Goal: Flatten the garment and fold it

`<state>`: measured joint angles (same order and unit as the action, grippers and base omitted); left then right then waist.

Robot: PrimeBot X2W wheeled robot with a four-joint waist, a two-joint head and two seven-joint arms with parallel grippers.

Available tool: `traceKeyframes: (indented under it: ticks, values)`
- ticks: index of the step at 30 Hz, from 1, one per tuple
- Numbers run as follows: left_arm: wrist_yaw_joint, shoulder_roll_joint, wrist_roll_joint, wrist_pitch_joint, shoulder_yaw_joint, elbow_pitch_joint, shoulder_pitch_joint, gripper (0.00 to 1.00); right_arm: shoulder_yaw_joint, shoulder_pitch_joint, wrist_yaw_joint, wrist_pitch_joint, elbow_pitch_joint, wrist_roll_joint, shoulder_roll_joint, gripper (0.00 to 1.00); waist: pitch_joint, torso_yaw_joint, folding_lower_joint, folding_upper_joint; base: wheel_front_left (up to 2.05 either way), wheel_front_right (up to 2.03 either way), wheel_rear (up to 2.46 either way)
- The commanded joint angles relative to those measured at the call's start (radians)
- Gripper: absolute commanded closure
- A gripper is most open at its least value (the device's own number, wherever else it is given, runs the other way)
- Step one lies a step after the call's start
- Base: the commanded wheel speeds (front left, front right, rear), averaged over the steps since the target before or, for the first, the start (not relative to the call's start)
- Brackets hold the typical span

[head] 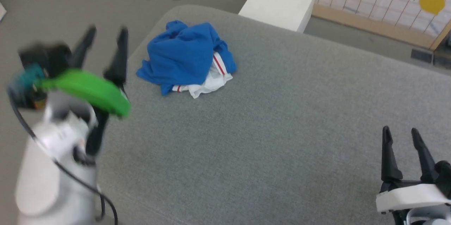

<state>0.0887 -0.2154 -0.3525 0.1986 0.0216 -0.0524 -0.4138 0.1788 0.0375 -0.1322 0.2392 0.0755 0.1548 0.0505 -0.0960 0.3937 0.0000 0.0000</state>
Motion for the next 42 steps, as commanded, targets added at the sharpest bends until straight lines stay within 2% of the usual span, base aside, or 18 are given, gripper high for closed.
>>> traceKeyframes:
  ticks: [1, 10, 20, 25, 32, 36, 37, 38, 39, 40, 42]
  values:
    - [0.004, -0.010, -0.024, 0.031, -0.008, 0.022, -0.065, 0.00, 0.005, -0.018, 0.002, -0.009, -0.021, -0.014, 0.000, 0.00, -0.056, -0.014, 0.0000, 0.0000, 0.00, 0.00, 0.00]
    - [0.011, -0.093, -0.077, 0.249, -0.008, 0.197, -0.341, 0.00, 0.033, -0.051, 0.002, -0.072, -0.152, -0.061, 0.000, 0.00, -0.186, -0.066, 0.0000, 0.0000, 0.00, 0.00, 0.00]
    - [-0.021, -0.112, -0.156, 0.436, -0.031, 0.346, -0.477, 0.00, 0.046, -0.085, 0.002, -0.130, -0.281, -0.092, 0.000, 0.00, -0.328, -0.134, 0.0000, 0.0000, 0.00, 0.00, 0.00]
    - [-0.059, -0.100, -0.208, 0.563, -0.040, 0.391, -0.490, 0.00, 0.052, -0.100, 0.002, -0.147, -0.326, -0.103, 0.000, 0.00, -0.395, -0.161, 0.0000, 0.0000, 0.00, 0.00, 0.00]
    - [-0.113, -0.098, -0.226, 0.604, -0.062, 0.427, -0.490, 0.00, 0.061, -0.117, 0.002, -0.164, -0.388, -0.119, 0.000, 0.00, -0.488, -0.189, 0.0000, 0.0000, 0.00, 0.00, 0.00]
    - [-0.124, -0.100, -0.218, 0.601, -0.057, 0.459, -0.493, 0.00, 0.067, -0.122, 0.002, -0.171, -0.410, -0.126, 0.000, 0.00, -0.523, -0.193, 0.0000, 0.0000, 0.00, 0.00, 0.00]
    - [-0.125, -0.099, -0.219, 0.597, -0.057, 0.468, -0.495, 0.05, 0.067, -0.123, 0.002, -0.172, -0.412, -0.127, 0.000, 0.00, -0.527, -0.194, 0.0000, 0.0000, 0.00, 0.00, 0.00]
    - [-0.123, -0.098, -0.220, 0.590, -0.057, 0.478, -0.498, 0.55, 0.067, -0.124, 0.002, -0.172, -0.414, -0.128, 0.000, 0.00, -0.532, -0.194, 0.0000, 0.0000, 0.00, 0.00, 0.00]
    - [-0.119, -0.099, -0.218, 0.583, -0.056, 0.487, -0.498, 0.86, 0.067, -0.125, 0.002, -0.173, -0.415, -0.128, 0.000, 0.00, -0.535, -0.195, 0.0000, 0.0000, 0.00, 0.00, 0.00]
    - [-0.114, -0.103, -0.212, 0.574, -0.051, 0.499, -0.498, 1.00, 0.067, -0.126, 0.002, -0.173, -0.416, -0.127, 0.000, 0.00, -0.538, -0.195, 0.0000, 0.0000, 0.00, 0.00, 0.00]
    - [-0.103, -0.113, -0.202, 0.564, -0.041, 0.524, -0.496, 1.00, 0.065, -0.129, 0.002, -0.173, -0.416, -0.127, 0.000, 0.00, -0.540, -0.197, 0.0000, 0.0000, 0.00, 0.00, 0.00]
